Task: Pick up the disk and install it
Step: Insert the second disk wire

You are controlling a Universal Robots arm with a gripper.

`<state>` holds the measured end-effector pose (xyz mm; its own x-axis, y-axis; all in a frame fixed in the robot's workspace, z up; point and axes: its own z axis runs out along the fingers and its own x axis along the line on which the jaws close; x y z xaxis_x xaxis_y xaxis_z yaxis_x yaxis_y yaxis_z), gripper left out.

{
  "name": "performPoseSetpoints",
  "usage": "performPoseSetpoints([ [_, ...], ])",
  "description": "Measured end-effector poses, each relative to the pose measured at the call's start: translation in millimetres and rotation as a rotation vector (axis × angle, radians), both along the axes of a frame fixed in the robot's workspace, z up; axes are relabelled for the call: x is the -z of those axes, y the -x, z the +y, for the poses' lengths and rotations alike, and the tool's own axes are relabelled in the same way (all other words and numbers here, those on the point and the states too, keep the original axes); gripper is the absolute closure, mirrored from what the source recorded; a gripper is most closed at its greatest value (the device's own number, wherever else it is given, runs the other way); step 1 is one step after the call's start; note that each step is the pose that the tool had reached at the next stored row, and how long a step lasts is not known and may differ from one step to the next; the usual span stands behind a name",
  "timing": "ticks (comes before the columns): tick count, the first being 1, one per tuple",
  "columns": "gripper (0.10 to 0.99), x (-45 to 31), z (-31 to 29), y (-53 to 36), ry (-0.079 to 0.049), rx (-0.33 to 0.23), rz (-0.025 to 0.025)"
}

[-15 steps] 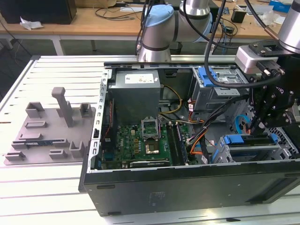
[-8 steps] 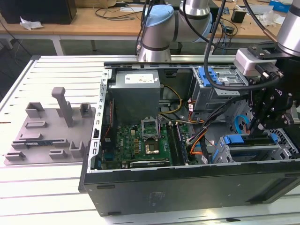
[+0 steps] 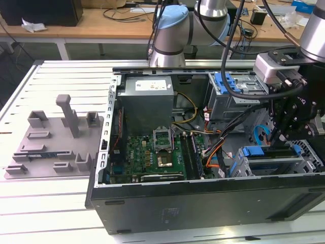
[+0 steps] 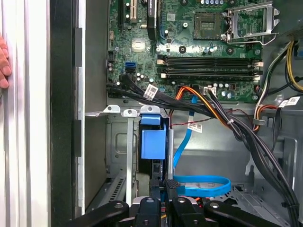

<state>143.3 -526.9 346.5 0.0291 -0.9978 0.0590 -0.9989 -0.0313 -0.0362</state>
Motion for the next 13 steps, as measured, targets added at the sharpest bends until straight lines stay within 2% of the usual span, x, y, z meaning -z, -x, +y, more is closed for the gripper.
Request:
performPoseSetpoints([
  [13,0.925,2.9,0.0,0.0,0.0,-0.011,0.0],
])
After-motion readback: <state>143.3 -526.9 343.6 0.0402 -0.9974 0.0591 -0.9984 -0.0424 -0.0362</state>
